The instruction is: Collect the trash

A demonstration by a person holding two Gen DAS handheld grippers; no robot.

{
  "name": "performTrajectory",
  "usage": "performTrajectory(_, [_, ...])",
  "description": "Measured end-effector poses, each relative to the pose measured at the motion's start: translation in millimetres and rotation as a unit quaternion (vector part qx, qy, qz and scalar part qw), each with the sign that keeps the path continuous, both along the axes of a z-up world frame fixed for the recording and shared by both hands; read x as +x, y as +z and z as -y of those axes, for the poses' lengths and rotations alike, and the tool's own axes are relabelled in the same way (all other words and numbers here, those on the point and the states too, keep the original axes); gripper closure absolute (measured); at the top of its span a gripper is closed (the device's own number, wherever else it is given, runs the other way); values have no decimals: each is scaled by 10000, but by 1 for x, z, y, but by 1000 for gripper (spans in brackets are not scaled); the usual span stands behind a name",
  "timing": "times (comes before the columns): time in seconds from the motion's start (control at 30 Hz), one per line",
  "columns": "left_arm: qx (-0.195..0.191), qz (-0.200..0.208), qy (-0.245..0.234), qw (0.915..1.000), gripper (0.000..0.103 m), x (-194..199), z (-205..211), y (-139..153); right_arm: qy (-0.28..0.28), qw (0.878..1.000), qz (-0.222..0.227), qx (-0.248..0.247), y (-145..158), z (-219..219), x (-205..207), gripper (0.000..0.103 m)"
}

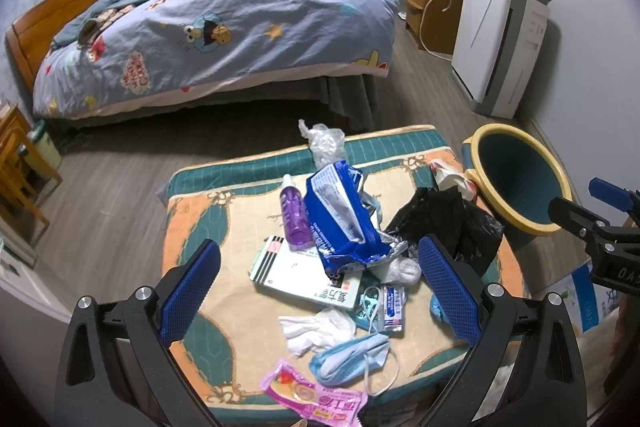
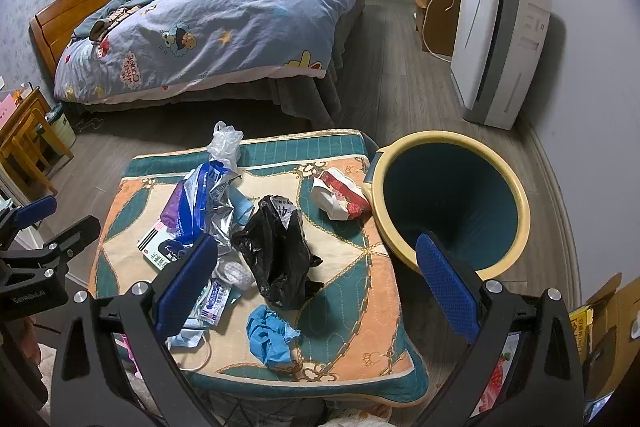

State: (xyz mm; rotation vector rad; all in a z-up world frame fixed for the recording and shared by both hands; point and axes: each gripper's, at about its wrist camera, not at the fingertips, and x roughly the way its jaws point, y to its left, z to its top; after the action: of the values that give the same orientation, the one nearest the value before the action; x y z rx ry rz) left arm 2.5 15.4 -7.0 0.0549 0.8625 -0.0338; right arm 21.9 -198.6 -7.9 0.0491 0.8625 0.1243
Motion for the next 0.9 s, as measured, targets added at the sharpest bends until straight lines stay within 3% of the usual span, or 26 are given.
performTrajectory(0.9, [27, -2, -5, 10000, 5, -1, 4, 3, 1, 10000, -41, 10, -3, -1, 0, 5])
